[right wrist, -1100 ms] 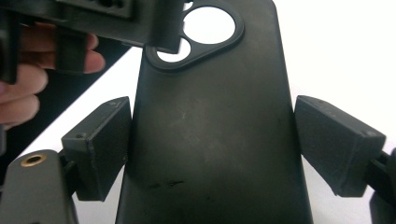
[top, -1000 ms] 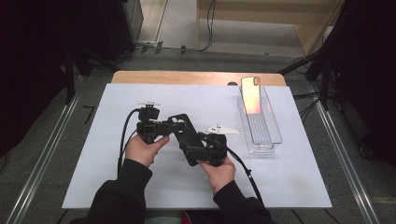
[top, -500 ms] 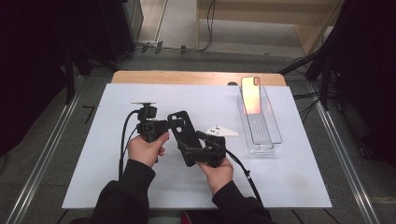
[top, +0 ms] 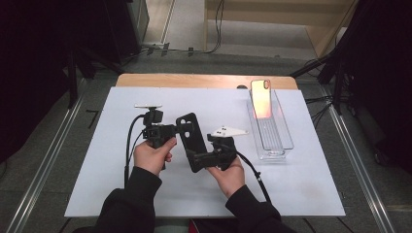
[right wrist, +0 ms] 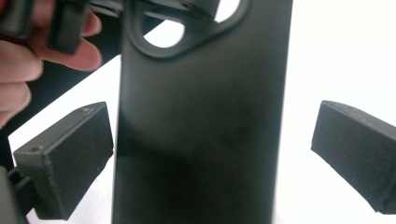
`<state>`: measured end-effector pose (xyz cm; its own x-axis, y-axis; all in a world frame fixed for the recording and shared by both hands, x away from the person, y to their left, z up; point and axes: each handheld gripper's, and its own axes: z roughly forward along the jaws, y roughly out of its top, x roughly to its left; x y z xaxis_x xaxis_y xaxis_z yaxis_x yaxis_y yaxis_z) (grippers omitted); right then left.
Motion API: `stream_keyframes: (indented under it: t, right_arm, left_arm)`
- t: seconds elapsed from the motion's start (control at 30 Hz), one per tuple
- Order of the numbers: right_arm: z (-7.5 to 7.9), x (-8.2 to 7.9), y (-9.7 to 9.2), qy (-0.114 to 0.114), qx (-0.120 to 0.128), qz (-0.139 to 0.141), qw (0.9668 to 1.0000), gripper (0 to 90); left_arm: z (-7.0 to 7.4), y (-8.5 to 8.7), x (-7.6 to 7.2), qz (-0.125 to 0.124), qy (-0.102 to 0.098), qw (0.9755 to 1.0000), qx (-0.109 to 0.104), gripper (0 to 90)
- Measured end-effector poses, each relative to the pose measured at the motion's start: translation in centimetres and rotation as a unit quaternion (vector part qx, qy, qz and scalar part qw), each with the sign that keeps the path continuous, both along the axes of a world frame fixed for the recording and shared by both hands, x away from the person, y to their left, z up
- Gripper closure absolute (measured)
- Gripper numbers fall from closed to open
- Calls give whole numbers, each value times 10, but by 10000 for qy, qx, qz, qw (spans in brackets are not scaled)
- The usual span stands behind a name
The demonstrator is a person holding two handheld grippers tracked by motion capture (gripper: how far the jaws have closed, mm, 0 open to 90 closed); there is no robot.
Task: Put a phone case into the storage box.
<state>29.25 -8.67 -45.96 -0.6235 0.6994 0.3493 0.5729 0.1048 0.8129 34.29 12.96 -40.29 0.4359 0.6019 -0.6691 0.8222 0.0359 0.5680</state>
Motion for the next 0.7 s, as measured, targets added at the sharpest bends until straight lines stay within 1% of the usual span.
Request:
stream_keyframes:
  t: [0.03,0.1,0.13,0.23,0.33,0.37,0.4,0.47,0.5,0.57,0.7]
  right_arm:
    - [1,2,-2,22,20,47,10000,0]
    - [3,4,-6,25,-107,45,9999,0]
    - [3,4,-8,12,-142,48,9999,0]
    - [3,5,-12,141,-269,168,9994,0]
    - [4,3,-16,213,-403,281,9986,0]
    - [4,3,-16,191,-458,301,9983,0]
    - [5,2,-17,198,-496,334,9980,0]
    - [6,1,-19,202,-505,388,9978,0]
    - [7,0,-21,179,-521,390,9977,0]
    - [8,-1,-24,131,-511,407,9978,0]
    - [6,-2,-31,43,-467,491,9977,0]
  left_arm:
    - [1,0,0,12,-52,10000,41,824]
    - [1,0,-1,28,-157,9998,83,823]
    - [1,0,-2,19,-231,9996,150,823]
    - [0,-2,-3,25,-348,9991,234,823]
    - [-1,-3,-5,-4,-503,9983,310,823]
    - [-1,-4,-6,-12,-614,9975,355,823]
    - [-1,-5,-7,-14,-668,9971,375,823]
    - [-2,-5,-9,-36,-843,9956,403,822]
    - [-3,-6,-10,7,-921,9950,390,823]
    - [-5,-7,-11,15,-1024,9935,502,825]
    - [-7,-8,-13,58,-1191,9918,467,826]
